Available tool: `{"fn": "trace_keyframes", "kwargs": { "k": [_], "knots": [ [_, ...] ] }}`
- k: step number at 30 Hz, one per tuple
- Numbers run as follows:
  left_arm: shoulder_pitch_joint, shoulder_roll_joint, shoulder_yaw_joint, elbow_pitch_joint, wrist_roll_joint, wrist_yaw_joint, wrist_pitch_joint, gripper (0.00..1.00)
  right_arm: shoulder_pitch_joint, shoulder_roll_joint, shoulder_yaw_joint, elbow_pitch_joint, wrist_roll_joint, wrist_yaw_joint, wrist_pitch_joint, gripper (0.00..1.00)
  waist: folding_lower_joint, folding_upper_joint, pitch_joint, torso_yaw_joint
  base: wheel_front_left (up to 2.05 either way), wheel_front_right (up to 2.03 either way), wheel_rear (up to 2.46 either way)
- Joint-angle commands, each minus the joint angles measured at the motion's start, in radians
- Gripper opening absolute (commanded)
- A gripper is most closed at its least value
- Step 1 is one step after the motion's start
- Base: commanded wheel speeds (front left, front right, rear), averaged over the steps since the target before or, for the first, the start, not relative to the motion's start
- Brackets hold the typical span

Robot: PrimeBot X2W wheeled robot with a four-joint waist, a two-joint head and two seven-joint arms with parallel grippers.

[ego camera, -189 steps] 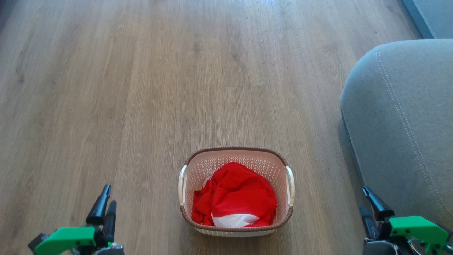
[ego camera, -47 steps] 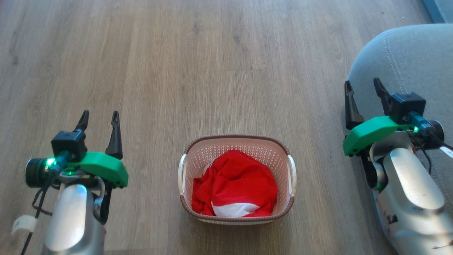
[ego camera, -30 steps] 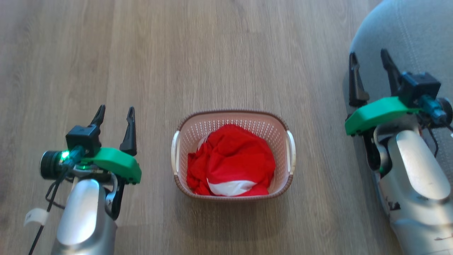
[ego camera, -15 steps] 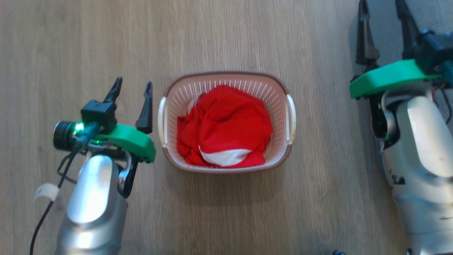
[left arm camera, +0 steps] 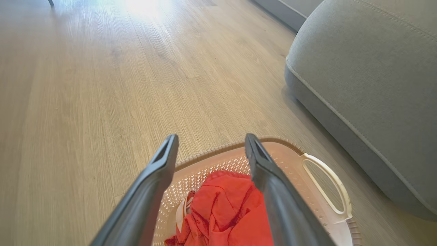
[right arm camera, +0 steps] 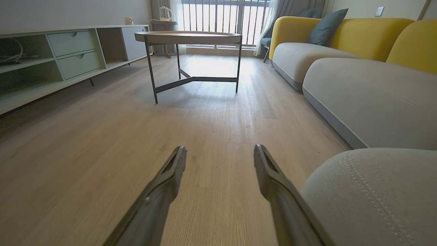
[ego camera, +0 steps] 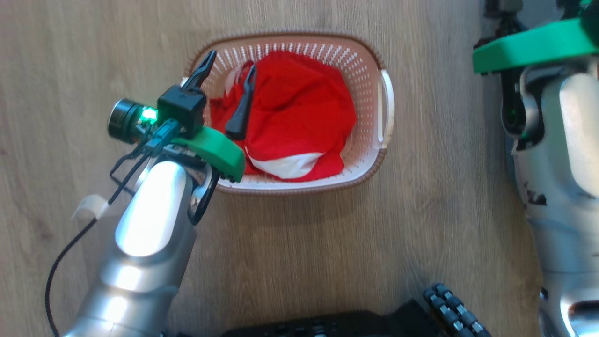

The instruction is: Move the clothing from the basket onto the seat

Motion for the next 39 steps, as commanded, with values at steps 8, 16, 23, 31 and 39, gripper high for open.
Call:
{"fn": "trace_keyframes", "kwargs": {
  "k": [8,16,23,31,39],
  "knots": [
    [-0.097,0.064,-0.114,0.017,-0.017,-0.006,-0.006,1.0,-0.092,0.047,0.062,-0.068,-0.005,0.007,-0.005,1.0,-0.0002,0.0,0.162,-0.067,0.0,0.0,0.0],
    [-0.22,0.149,-0.27,0.13,-0.063,-0.006,-0.006,1.0,-0.156,0.069,0.126,-0.104,0.01,0.007,-0.005,1.0,-0.0002,0.0,0.27,-0.143,0.0,0.0,0.0],
    [-0.326,0.191,-0.48,0.269,-0.096,-0.006,-0.006,1.0,-0.164,0.076,0.149,-0.129,0.031,0.007,-0.005,1.0,-0.0002,0.0,0.325,-0.187,0.0,0.0,0.0],
    [-0.424,0.215,-0.639,0.407,-0.162,-0.006,-0.005,1.0,-0.159,0.076,0.163,-0.15,0.084,0.007,-0.005,1.0,-0.0002,0.0,0.364,-0.219,0.0,0.0,0.0],
    [-0.48,0.202,-0.775,0.539,-0.255,-0.006,0.068,1.0,-0.143,0.076,0.171,-0.155,0.114,0.007,-0.005,1.0,-0.0002,0.0,0.375,-0.238,0.0,0.0,0.0]
  ]
}}
